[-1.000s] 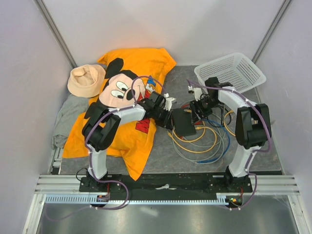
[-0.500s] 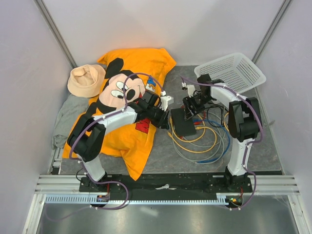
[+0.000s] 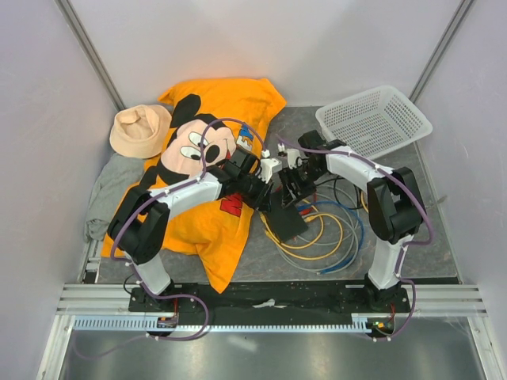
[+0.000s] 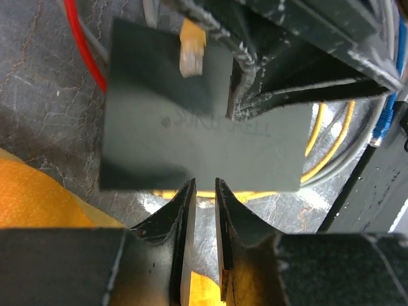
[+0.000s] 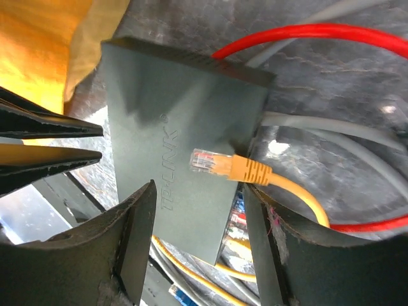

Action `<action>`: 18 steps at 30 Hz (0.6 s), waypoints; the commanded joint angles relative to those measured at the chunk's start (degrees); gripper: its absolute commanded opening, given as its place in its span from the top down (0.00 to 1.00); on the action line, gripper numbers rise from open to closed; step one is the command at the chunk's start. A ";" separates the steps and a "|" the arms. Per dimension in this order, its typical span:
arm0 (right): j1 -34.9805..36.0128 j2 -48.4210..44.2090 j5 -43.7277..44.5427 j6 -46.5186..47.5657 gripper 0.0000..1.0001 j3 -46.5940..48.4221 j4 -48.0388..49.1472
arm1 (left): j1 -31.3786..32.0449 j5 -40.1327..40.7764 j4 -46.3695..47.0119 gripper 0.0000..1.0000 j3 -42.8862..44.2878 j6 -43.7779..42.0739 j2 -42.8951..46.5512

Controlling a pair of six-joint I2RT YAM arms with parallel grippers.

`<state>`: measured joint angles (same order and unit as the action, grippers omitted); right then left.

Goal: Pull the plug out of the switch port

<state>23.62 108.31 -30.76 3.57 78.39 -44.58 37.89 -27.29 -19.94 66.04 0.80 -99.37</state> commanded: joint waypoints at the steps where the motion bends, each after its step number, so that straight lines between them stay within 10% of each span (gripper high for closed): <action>1: -3.57 0.32 -1.85 -2.00 0.35 5.01 0.19 | -0.01 0.75 -0.01 0.74 2.25 -2.73 1.38; 18: -12.72 12.27 -17.91 5.31 0.45 22.14 -1.49 | 12.91 -6.54 8.52 0.95 -2.15 -21.54 1.82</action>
<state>10.11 119.63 -40.16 7.11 94.06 -47.88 49.95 -31.73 -16.91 62.26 -15.07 -98.06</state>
